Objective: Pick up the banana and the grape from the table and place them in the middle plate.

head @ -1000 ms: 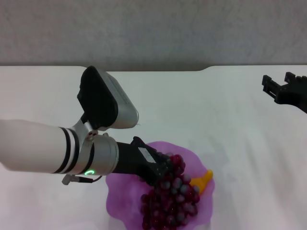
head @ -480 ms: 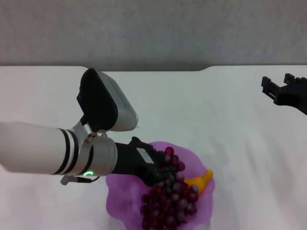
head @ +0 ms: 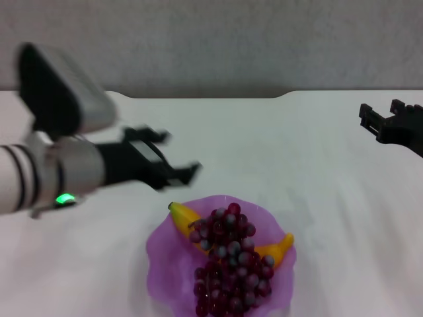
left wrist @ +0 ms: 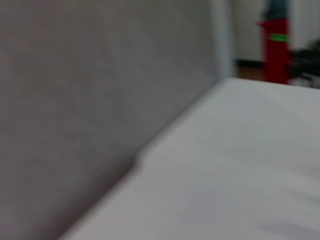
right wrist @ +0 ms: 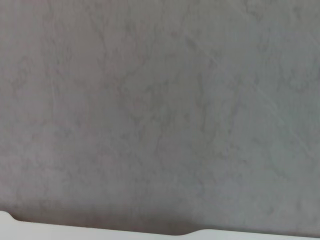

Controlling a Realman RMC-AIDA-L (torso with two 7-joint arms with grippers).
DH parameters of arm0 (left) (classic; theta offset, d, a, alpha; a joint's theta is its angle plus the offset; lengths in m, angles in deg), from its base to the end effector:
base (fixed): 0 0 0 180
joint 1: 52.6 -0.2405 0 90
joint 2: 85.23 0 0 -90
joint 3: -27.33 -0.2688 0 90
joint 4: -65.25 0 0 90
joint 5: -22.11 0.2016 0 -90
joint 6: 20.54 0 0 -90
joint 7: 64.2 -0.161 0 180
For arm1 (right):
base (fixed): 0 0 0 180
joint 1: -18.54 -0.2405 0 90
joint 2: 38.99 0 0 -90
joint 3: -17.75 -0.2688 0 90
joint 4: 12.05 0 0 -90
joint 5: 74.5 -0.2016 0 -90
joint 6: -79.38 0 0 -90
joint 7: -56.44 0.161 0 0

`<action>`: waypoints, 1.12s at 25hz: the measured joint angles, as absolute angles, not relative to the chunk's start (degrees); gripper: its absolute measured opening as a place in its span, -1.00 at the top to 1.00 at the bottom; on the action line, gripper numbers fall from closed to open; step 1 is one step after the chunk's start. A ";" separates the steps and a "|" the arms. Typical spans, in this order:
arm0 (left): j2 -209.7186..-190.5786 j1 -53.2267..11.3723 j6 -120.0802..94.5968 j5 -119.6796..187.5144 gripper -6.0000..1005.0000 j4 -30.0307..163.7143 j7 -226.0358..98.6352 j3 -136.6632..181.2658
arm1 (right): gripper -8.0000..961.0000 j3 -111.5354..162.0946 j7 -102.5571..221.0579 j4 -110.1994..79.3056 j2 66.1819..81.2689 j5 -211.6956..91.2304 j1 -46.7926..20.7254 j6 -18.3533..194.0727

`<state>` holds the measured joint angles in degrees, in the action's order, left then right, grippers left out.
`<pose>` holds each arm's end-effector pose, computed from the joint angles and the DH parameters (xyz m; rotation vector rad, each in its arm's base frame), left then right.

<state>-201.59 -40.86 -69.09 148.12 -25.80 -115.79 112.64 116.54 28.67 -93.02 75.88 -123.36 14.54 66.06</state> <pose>-0.1787 0.3440 -0.0177 -2.4405 -0.4254 -0.1989 0.2581 0.3605 0.0201 -1.8445 0.8291 0.4295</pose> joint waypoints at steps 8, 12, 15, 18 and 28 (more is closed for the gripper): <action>-201.67 -48.23 -43.47 150.99 -0.69 -28.35 -122.05 110.42 | -0.25 116.46 28.67 -92.99 75.89 -123.36 13.19 66.99; -201.67 -50.56 -25.63 151.03 -0.76 -25.54 -128.70 104.93 | -0.25 116.45 28.66 -92.10 75.94 -123.37 12.09 67.66; -201.65 -51.02 -9.79 150.77 -0.76 -20.79 -131.48 100.25 | -0.25 116.45 28.67 -91.41 75.97 -123.36 11.53 68.14; -201.54 -50.85 5.41 150.55 -0.76 -16.27 -130.01 96.35 | -0.25 116.50 28.66 -91.12 76.04 -123.38 11.39 69.71; -200.14 -49.25 37.61 156.63 -0.75 -3.22 -100.76 91.53 | -0.25 117.23 30.36 -89.17 76.06 -123.46 11.46 73.31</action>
<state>-200.14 -49.25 37.61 156.63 -3.22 -100.76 91.53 117.23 30.36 -89.17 76.06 -123.46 11.46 73.31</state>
